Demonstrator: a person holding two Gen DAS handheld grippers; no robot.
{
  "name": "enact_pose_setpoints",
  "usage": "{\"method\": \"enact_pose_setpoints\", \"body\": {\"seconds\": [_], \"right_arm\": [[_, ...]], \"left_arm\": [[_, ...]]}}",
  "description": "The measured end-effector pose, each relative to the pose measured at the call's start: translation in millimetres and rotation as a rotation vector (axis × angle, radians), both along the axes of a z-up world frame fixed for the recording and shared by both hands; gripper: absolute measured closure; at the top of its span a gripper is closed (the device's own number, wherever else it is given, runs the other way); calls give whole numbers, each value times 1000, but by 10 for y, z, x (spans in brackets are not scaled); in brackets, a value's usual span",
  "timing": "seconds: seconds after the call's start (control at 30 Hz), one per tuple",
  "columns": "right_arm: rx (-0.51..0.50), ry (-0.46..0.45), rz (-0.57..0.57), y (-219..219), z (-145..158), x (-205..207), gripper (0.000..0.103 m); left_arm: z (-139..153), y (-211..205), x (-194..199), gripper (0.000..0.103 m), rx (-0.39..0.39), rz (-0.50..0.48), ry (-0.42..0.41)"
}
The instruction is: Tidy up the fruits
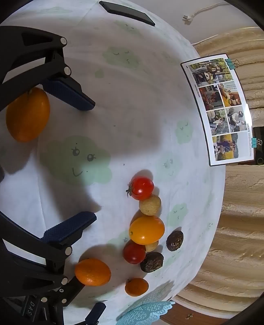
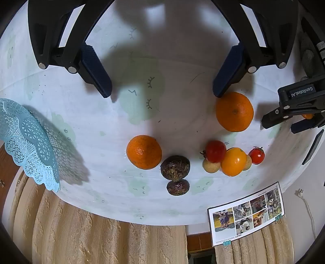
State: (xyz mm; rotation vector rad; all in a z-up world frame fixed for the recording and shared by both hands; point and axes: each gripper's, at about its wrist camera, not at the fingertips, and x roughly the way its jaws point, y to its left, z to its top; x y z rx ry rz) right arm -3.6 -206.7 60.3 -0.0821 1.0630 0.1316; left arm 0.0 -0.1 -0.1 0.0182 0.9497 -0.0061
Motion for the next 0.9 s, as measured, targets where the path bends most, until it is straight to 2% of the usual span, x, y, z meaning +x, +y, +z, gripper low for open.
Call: {"method": "enact_pose_setpoints", "body": {"seconds": [0.9], "right_arm": [[0,1,1,-3,-9,-2,2]], "left_arm": [[-2,2,1,5,-3,-1,7]]}}
